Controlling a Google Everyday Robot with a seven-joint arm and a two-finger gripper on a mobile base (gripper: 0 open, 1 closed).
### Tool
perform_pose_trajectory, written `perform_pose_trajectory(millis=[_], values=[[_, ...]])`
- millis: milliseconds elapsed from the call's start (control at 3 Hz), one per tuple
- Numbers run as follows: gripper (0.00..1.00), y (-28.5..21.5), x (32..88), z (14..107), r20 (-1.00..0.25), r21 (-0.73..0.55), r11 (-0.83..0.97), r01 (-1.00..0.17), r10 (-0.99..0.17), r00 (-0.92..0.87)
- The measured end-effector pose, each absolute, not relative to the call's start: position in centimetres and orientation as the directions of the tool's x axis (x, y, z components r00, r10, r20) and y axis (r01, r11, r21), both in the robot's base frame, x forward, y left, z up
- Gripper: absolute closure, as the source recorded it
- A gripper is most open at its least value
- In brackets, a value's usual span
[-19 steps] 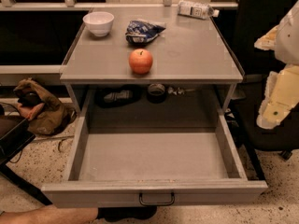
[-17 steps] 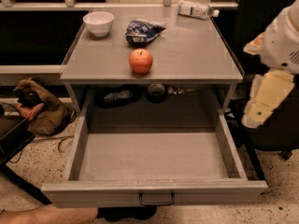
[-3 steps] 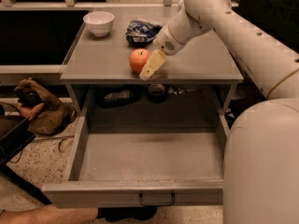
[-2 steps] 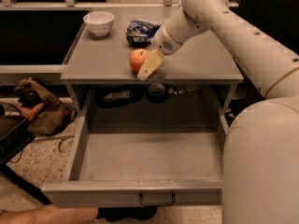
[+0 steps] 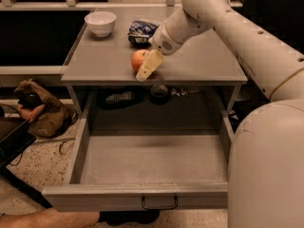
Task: Place apple into top drawer
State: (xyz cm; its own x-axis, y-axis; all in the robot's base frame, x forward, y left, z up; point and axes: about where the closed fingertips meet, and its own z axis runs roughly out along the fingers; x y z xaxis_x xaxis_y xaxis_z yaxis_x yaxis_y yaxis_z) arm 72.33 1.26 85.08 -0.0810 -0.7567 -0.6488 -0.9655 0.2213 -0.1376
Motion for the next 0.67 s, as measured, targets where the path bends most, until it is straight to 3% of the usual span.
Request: perform_pose_trajectory(millis=[667], values=[[0.00, 2.37, 71.07, 85.98, -0.663, -0.142, 0.192, -0.971, -0.747, -0.051]])
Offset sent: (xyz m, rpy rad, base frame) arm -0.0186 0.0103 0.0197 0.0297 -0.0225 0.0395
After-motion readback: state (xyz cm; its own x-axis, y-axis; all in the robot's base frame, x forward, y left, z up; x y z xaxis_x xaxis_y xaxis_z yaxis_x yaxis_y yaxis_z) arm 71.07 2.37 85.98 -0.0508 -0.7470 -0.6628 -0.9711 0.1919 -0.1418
